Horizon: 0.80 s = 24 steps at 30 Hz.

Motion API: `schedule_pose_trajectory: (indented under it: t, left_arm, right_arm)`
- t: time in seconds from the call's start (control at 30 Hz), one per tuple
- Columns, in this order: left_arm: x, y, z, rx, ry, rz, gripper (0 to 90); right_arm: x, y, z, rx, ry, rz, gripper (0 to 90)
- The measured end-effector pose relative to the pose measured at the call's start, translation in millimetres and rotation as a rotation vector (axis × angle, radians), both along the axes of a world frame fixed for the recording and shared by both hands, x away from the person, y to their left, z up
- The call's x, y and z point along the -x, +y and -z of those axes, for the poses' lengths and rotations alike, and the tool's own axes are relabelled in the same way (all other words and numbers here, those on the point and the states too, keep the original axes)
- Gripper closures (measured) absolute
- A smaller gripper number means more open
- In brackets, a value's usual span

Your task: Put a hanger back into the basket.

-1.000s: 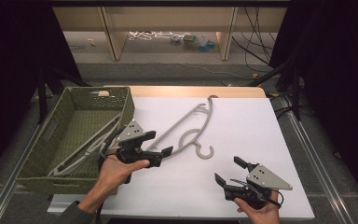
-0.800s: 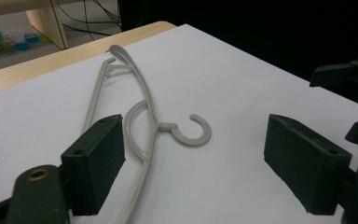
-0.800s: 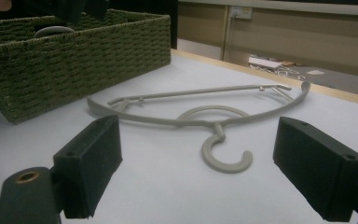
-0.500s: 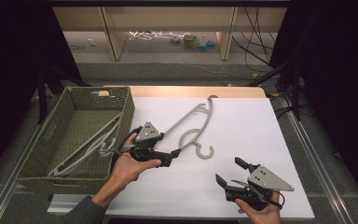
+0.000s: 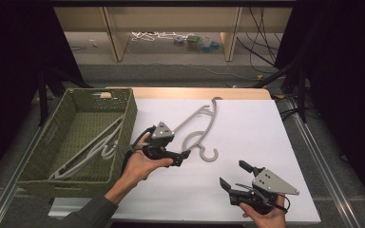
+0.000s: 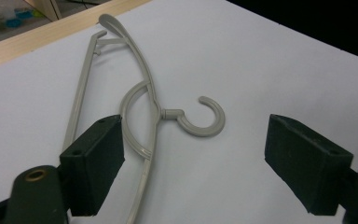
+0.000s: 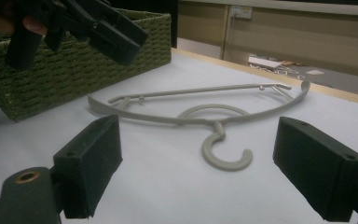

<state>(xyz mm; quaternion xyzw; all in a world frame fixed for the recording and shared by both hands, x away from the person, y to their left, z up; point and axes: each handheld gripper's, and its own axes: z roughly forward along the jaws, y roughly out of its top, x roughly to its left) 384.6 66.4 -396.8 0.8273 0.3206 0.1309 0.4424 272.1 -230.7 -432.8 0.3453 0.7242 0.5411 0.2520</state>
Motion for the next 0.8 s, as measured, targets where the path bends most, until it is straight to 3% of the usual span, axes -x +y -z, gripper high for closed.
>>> schedule_pose_trajectory:
  t: [0.1,0.23,0.37,0.5,0.53,0.6,0.8]
  left_arm:
    - [-5.2,-5.5,6.0,-0.030,0.020,0.013,19.6]
    - [-12.9,-8.0,10.8,-0.086,0.024,0.032,21.8]
    - [-24.1,-15.1,19.6,-0.129,0.068,0.034,22.1]
    - [-36.5,-24.5,29.9,-0.245,0.116,0.062,23.3]
    - [-39.6,-25.7,31.8,-0.254,0.127,0.064,23.3]
    - [-44.5,-27.3,34.7,-0.262,0.154,0.053,25.4]
    - [-55.5,-28.0,38.7,-0.352,0.207,0.088,29.0]
  right_arm:
    - [-1.4,2.9,1.1,-0.017,-0.007,-0.008,16.2]
    - [-1.4,2.4,1.2,0.006,-0.002,0.003,16.2]
    - [-1.0,1.7,0.8,-0.002,-0.006,0.006,16.2]
    - [-2.0,1.9,1.6,-0.022,-0.006,-0.004,16.2]
    - [-0.9,0.1,0.0,0.004,0.003,0.001,16.2]
    - [-0.7,0.5,-0.2,-0.002,-0.004,0.006,16.2]
    - [-0.2,1.2,-0.2,-0.008,-0.004,0.002,16.2]
